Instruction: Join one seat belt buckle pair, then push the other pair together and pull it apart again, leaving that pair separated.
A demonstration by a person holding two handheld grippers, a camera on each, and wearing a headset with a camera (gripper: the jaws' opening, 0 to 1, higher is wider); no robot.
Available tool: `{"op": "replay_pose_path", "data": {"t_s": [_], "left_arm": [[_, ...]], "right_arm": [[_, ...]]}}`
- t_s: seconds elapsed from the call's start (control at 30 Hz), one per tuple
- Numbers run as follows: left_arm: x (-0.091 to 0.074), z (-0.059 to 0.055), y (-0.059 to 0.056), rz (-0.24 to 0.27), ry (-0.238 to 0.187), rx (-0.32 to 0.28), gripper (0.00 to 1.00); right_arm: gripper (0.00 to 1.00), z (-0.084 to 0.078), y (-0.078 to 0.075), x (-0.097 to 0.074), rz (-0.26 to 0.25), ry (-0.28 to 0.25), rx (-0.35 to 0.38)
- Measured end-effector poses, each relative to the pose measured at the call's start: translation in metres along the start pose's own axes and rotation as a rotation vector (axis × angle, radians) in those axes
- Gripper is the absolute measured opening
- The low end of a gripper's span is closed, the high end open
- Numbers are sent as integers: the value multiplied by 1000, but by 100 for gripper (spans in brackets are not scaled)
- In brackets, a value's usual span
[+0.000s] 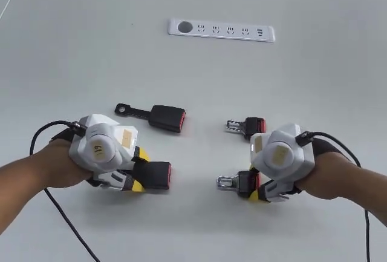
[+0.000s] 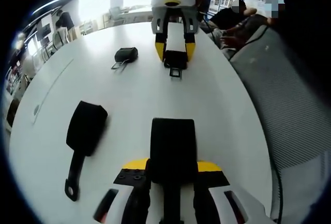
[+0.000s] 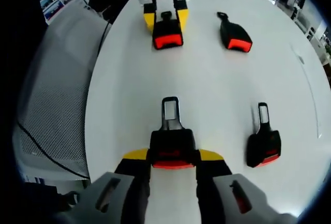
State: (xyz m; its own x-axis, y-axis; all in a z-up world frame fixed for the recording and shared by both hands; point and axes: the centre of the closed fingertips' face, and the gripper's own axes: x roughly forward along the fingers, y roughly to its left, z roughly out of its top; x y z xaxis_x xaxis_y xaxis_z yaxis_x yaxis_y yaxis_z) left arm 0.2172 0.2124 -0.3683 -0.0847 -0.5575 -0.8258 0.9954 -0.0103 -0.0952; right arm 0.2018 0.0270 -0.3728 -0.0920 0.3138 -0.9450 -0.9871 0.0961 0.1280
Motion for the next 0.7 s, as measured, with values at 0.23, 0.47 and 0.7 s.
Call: {"op": "replay_pose_path", "data": {"t_s": [0.23,0.47,0.7], "left_arm": [[1,-1,1,-4,9,3,31],[2,-1,1,-8,13,9,31],[4,-3,2,-9,15,12,31]], "right_arm": [[33,23,1,8,2,-15,-9],[33,44,0,15,3,-43,-24],[33,61,0,21,2,-67,-29]]}}
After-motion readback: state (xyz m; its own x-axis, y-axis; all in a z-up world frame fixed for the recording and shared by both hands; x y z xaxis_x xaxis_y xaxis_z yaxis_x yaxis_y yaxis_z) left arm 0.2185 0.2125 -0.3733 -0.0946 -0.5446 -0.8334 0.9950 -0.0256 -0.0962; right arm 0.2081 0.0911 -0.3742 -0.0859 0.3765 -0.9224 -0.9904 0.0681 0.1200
